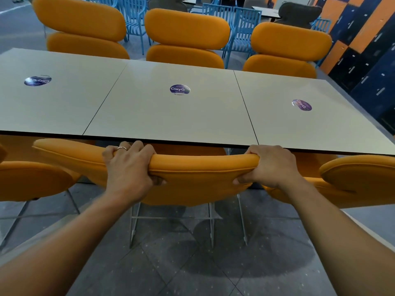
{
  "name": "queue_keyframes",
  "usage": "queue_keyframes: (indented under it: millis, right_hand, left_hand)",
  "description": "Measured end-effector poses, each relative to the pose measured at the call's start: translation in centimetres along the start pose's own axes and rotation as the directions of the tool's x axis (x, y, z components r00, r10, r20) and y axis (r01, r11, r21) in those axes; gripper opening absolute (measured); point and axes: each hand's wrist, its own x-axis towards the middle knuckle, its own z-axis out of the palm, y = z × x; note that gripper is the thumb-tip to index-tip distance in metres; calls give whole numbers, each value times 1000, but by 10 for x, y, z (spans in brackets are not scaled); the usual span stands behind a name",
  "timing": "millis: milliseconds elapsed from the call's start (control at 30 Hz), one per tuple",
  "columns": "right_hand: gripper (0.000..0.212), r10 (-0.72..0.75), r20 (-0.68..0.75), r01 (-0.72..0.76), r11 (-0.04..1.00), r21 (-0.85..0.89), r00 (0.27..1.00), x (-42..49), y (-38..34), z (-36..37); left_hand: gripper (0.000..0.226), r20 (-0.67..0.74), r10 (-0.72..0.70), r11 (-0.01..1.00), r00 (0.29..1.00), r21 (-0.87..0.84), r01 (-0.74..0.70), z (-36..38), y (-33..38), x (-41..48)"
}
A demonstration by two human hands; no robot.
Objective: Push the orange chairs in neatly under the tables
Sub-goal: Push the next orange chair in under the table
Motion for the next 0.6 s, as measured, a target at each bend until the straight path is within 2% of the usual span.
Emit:
queue_keyframes:
  millis: [167, 333, 600]
  right_hand:
    - [65, 29, -17, -30, 999, -17, 999, -10, -12, 6]
    - [66, -3, -51, 2, 1000, -19, 999, -19, -18, 12]
    - [64, -84, 38, 84, 996, 4, 996, -4, 5, 1]
  left_hand:
    - [55, 15, 25, 1000, 1000, -3, -25, -5, -12, -4]
    - [57, 13, 30, 999, 999, 18, -31, -7, -20, -8]
    - [56, 6, -32, 999, 999, 23, 32, -2, 2, -3]
